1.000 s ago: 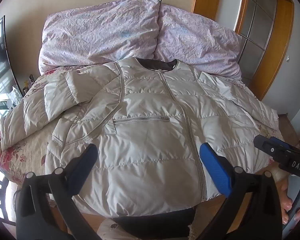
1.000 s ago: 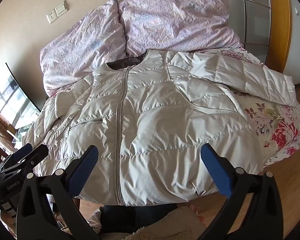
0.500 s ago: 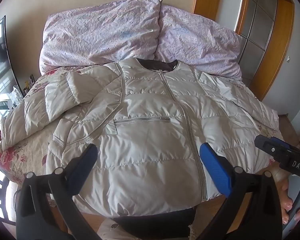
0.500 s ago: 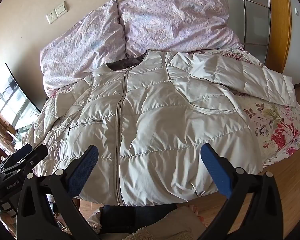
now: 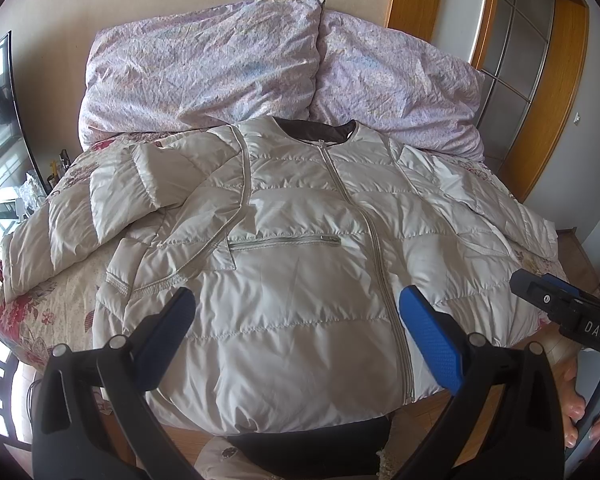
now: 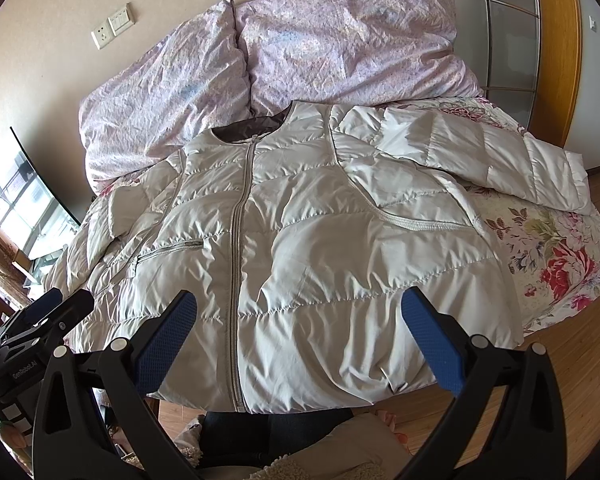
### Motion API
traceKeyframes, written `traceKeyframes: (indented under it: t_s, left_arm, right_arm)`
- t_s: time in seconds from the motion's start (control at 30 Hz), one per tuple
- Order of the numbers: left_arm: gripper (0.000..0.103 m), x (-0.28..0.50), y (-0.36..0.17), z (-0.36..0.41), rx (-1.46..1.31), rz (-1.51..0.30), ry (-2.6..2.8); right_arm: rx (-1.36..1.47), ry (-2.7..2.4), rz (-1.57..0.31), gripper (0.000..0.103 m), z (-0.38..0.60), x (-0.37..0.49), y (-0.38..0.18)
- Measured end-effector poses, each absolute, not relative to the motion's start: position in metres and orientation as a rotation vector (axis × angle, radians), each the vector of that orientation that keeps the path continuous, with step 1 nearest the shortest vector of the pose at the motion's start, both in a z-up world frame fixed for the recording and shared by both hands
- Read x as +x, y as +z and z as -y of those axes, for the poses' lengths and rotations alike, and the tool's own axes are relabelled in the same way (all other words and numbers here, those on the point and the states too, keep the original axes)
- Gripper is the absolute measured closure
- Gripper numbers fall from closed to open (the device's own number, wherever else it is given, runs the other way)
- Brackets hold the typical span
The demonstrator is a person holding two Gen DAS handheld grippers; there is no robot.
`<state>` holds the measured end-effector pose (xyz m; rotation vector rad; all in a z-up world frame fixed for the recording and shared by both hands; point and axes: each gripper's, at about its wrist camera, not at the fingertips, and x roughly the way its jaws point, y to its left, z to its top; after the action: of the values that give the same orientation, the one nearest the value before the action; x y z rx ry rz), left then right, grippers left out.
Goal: Fold large clothes
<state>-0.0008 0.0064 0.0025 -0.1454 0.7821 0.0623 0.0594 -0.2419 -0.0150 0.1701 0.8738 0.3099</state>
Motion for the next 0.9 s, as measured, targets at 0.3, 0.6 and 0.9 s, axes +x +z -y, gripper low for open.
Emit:
traceKeyframes:
  t_s: [0.3,0.6,0.9]
  left_arm:
    - [0.002,-0.0008,0.0025,-0.0062,-0.145,-0.782,0.063]
    - [0.002,-0.0009,0.003,-0.0075,-0.145,-0.782,0.063]
    - [0.002,-0.0009,0.0029,-0.0074,-0.145,-0.781,0.064]
  right_arm:
    - [0.169,0.308,-0.874,0.001,0.2422,0.0605,-0.0153]
    - [0.169,0.309,-0.874,0.001,0.2421,0.0613,-0.0161]
    - [0.172,0.31,-0.874,0.001,0.242,0.061,-0.0159]
